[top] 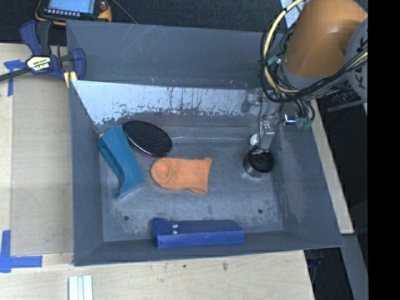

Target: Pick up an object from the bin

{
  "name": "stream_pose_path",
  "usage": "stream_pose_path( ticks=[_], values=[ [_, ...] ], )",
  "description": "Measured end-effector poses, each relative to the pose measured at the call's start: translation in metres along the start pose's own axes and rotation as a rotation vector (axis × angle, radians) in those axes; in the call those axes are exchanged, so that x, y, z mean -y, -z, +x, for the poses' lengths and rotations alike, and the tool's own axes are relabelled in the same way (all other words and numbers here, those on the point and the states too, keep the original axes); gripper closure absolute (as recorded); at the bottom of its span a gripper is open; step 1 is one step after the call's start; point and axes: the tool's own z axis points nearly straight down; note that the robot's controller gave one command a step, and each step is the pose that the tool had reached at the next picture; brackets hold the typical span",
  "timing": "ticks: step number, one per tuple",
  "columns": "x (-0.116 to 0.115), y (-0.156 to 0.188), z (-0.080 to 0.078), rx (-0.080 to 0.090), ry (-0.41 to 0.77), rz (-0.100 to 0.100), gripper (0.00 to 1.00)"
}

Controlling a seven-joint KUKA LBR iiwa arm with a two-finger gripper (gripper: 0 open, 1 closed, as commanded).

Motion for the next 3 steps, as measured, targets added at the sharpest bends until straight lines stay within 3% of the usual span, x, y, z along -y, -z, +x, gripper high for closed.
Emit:
stream_pose_path(
  ticks=[1, 2, 3],
  values=[
    [0.000, 0.005, -0.001, 0.009, 0.001, 0.000, 0.00],
    [-0.045, -0.020, 0.003, 0.011, 0.065, 0.002, 0.00],
    [-0.070, -0.037, 0.008, 0.006, 0.319, -0.001, 0.00]
  ],
)
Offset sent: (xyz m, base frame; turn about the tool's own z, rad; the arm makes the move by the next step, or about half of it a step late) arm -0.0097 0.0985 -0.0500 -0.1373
